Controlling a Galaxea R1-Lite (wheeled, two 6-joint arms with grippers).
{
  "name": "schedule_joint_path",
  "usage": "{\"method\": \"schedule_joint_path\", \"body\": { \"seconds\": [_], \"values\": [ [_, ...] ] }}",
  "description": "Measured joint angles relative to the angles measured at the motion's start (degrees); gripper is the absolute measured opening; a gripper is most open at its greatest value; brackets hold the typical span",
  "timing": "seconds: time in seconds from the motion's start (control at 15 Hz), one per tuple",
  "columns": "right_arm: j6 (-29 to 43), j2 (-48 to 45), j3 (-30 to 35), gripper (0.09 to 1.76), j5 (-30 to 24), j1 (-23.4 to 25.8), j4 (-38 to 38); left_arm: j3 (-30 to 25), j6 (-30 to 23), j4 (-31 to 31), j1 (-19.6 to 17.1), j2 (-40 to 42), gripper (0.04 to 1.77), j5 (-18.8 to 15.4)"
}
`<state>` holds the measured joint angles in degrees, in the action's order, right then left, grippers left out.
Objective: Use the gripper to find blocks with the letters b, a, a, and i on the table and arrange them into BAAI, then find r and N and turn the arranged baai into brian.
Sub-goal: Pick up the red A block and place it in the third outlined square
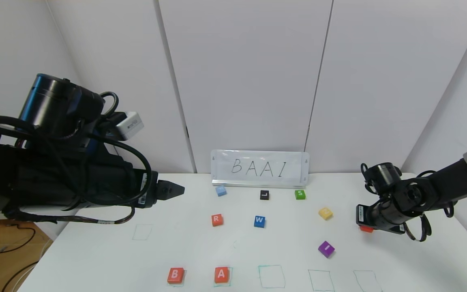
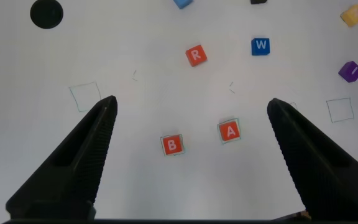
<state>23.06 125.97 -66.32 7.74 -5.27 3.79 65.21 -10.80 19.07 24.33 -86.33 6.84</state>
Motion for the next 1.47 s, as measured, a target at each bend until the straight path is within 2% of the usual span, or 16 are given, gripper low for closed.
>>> {"method": "schedule_joint_path", "body": {
  "seconds": [0.4, 0.8, 1.13, 1.47],
  "values": [
    [-0.09, -0.06, 0.13, 0.53, 0.09, -0.07, 0.01, -0.33, 0.27, -0.05, 0.13, 0.01, 1.72, 0.13],
    [-0.16, -3.75, 1.29, 0.53, 0.57, -1.17, 0.83, -1.40, 0.29, -0.16, 3.08, 1.13, 1.72, 3.01],
    [-0.38, -10.31, 3.04, 0.53, 1.56, -6.25, 5.78, -1.82, 0.27, -0.21, 4.68, 1.74, 1.72, 4.46],
    [0.00, -13.70, 3.94, 0.53, 2.24, -13.19, 6.72, -2.40, 0.02, -0.16, 8.13, 3.27, 1.72, 6.73]
  ]
}}
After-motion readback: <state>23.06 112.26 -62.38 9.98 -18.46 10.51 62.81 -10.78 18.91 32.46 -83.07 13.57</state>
